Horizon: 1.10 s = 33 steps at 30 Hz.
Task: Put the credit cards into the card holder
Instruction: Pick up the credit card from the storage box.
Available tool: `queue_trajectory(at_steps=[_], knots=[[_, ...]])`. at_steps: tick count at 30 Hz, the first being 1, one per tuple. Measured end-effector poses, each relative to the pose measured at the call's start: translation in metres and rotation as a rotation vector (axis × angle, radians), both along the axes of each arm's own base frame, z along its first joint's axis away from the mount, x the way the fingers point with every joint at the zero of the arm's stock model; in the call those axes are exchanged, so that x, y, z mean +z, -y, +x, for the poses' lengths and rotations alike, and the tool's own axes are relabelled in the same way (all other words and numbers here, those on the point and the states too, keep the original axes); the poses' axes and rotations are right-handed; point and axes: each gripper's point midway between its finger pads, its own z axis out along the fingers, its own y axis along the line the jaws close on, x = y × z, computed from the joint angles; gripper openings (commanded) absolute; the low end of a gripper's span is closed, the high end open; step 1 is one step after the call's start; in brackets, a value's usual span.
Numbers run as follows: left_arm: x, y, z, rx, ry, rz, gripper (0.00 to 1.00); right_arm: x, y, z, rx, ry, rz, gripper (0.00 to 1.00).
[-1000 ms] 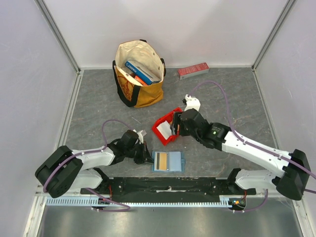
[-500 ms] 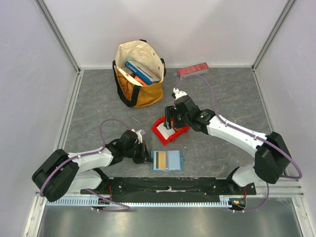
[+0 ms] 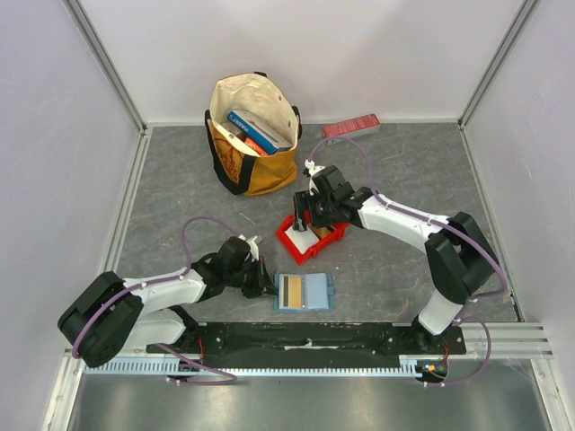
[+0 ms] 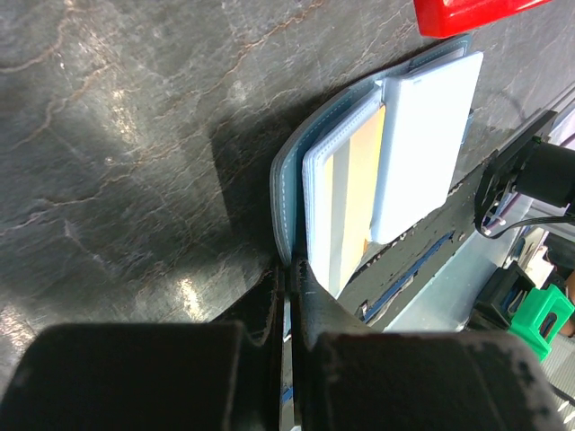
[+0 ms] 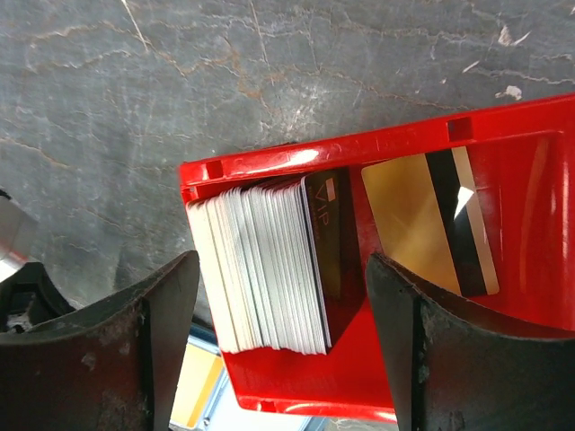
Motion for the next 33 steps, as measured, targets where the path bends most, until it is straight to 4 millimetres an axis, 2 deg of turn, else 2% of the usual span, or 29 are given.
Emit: queue_trajectory(at_steps=[7, 15, 23, 33], knots=[[-0.002, -0.001, -0.001, 0.001, -0.001, 0.002, 0.02, -0.021, -0.006, -0.002, 0.045, -0.058, 0.013, 0.82], [-0.002, -0.001, -0.001, 0.001, -0.002, 0.003, 0.02, -0.024, -0.01, -0.003, 0.074, -0.094, 0.059, 0.82], [-0.003, -0.002, -0.002, 0.001, -0.003, 0.004, 0.02, -0.024, -0.012, -0.006, 0.096, -0.109, 0.09, 0.74], [-0.003, -0.002, -0.002, 0.001, -0.002, 0.003, 0.02, -0.027, -0.004, -0.01, 0.093, -0.119, 0.093, 0.61]])
